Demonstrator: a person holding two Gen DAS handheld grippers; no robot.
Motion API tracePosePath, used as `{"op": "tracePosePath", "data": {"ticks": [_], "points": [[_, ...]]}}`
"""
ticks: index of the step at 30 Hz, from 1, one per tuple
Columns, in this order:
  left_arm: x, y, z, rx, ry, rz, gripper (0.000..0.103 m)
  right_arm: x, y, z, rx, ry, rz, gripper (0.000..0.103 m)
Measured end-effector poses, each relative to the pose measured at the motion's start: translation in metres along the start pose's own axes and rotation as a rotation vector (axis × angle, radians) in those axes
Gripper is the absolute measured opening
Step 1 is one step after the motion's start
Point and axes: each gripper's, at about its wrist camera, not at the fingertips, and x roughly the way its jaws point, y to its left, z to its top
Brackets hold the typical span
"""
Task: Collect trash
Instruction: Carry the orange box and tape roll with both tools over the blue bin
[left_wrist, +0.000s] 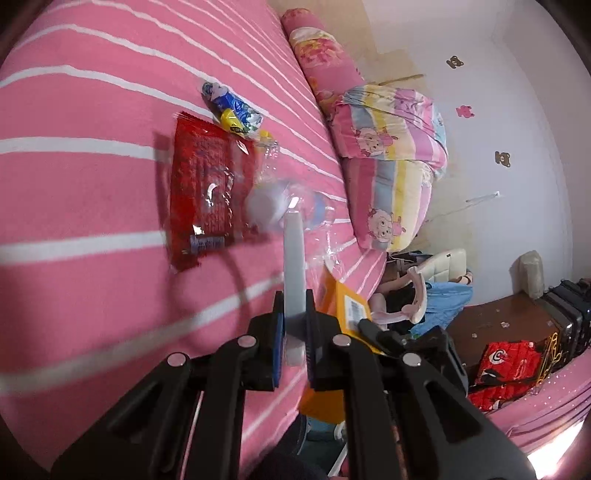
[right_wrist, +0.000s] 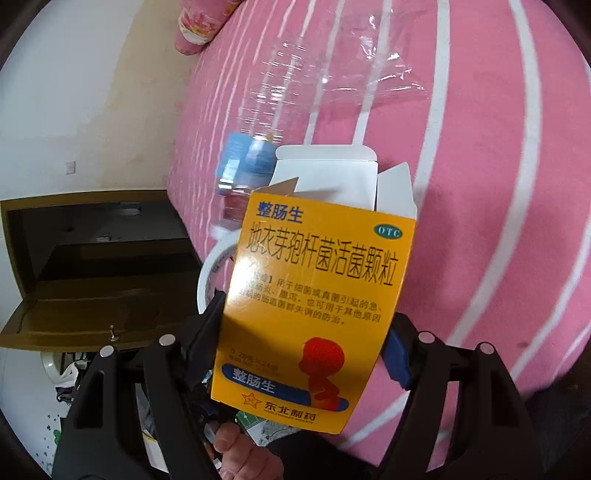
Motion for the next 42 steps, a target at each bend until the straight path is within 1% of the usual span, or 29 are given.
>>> {"op": "tracePosePath", "data": {"ticks": [2,5,9,12,16,20,21,24,30,35,39,42], "points": [[-0.011,-0.007,-0.008,0.01,-0.007,0.009,0.009,-0.013,0.005,-0.003,-0.02,-0.005,0.005,0.074],[-0.027,-0.018,-0.021,0.026,-0.016,0.01,0.009,-0.022,0.008,-0.003,-0.038,-0.004,0.022,0.074],[-0.041,-0.043,-0.037,0.063,-0.022,0.002,0.009,-0.04,0.015,-0.011,-0.065,-0.014,0.055,0.074],[-0.049,-0.065,-0.049,0.108,-0.02,-0.004,0.009,-0.056,0.02,-0.019,-0.093,-0.028,0.059,0.074],[-0.051,-0.097,-0.069,0.174,-0.005,-0.01,0.009,-0.081,0.023,-0.032,-0.17,-0.075,0.029,0.074],[-0.045,-0.127,-0.095,0.238,0.026,-0.016,0.009,-0.12,0.025,-0.052,-0.256,-0.14,-0.018,0.074],[-0.041,-0.136,-0.105,0.255,0.041,-0.02,0.009,-0.134,0.025,-0.056,-0.288,-0.166,-0.043,0.074],[-0.03,-0.151,-0.125,0.284,0.075,-0.026,0.009,-0.155,0.021,-0.066,-0.335,-0.21,-0.087,0.074],[0.002,-0.179,-0.172,0.35,0.164,-0.032,0.009,-0.202,0.001,-0.09,-0.388,-0.293,-0.16,0.074],[0.035,-0.191,-0.205,0.369,0.239,-0.031,0.009,-0.235,-0.03,-0.097,-0.361,-0.337,-0.185,0.074],[0.068,-0.2,-0.234,0.39,0.31,-0.02,0.009,-0.266,-0.065,-0.094,-0.319,-0.362,-0.199,0.074],[0.089,-0.203,-0.247,0.405,0.353,-0.009,0.009,-0.281,-0.091,-0.095,-0.289,-0.378,-0.217,0.074]]}}
